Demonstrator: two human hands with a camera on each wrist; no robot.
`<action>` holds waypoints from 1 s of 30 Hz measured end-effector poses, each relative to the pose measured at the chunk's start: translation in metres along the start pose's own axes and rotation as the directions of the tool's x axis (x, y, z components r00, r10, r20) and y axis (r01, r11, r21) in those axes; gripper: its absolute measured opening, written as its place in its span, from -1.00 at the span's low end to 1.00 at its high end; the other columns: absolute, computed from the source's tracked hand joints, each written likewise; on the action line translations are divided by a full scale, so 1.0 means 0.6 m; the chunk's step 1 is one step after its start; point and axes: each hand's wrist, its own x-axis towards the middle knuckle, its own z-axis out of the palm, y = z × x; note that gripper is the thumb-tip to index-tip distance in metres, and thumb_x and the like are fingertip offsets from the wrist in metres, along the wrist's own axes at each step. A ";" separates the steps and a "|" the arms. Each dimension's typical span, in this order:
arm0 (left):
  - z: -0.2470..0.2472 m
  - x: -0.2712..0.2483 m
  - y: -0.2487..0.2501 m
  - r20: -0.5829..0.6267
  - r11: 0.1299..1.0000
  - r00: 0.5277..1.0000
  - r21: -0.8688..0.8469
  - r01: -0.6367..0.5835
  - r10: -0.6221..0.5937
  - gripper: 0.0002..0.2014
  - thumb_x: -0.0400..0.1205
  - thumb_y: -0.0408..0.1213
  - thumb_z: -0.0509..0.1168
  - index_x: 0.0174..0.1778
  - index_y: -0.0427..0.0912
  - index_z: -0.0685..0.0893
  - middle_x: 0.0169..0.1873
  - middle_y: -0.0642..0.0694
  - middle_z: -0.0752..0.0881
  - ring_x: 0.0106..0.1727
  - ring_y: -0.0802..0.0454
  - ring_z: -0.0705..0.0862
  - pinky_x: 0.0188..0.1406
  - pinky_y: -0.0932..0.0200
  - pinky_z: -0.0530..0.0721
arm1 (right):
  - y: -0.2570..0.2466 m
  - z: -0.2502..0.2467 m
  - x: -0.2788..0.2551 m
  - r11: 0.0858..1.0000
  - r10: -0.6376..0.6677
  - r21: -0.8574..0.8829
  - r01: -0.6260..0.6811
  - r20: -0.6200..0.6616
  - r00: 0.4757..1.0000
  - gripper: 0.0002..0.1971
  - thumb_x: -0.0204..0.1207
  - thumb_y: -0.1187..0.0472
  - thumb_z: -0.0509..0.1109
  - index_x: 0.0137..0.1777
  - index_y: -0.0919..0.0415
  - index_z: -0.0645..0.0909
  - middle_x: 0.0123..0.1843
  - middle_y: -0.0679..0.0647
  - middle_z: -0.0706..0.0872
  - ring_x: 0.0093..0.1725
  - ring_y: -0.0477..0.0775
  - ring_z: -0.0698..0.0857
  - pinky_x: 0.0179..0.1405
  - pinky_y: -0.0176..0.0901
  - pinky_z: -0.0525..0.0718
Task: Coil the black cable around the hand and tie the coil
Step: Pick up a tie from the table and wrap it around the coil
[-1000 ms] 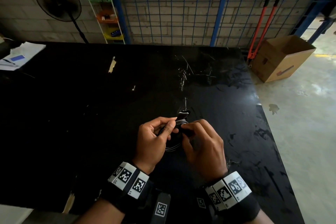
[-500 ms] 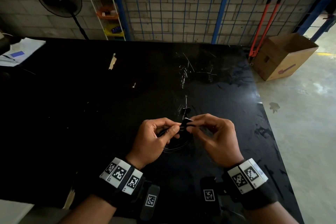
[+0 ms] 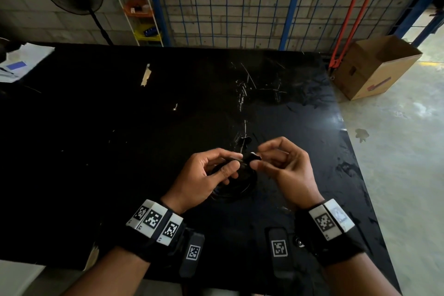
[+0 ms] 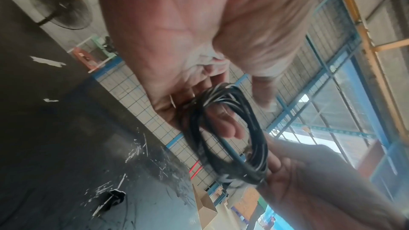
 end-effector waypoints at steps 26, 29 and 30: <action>-0.030 0.005 -0.020 -0.039 0.963 0.993 -0.252 0.101 -0.115 -0.76 0.78 -0.34 0.29 0.27 -0.30 0.79 -0.33 -0.06 0.70 -0.26 0.10 0.71 0.12 0.03 0.74 | 0.038 0.009 -0.008 0.979 -0.148 -0.140 0.149 0.018 0.989 -0.61 0.51 0.40 0.61 0.31 0.21 0.67 0.21 0.16 0.85 0.24 0.14 0.83 0.24 -0.01 0.79; -0.030 0.004 -0.027 0.039 0.982 0.993 -0.145 0.119 -0.115 -0.77 0.78 -0.36 0.29 0.24 -0.33 0.79 -0.31 -0.09 0.68 -0.31 0.13 0.66 -0.02 0.12 0.72 | 0.019 0.006 0.000 0.916 -0.225 -0.284 0.284 0.224 0.948 -0.45 0.50 0.33 0.64 0.48 0.09 0.62 0.35 0.02 0.78 0.27 0.10 0.81 0.29 0.06 0.76; -0.029 0.004 -0.029 0.064 0.986 0.991 -0.116 0.122 -0.115 -0.78 0.78 -0.37 0.29 0.22 -0.37 0.78 -0.30 -0.11 0.67 -0.32 0.14 0.64 -0.06 0.13 0.70 | 0.016 0.008 0.002 0.892 -0.228 -0.324 0.314 0.278 0.933 -0.41 0.49 0.31 0.65 0.51 0.05 0.62 0.36 -0.04 0.77 0.26 0.07 0.82 0.28 0.03 0.76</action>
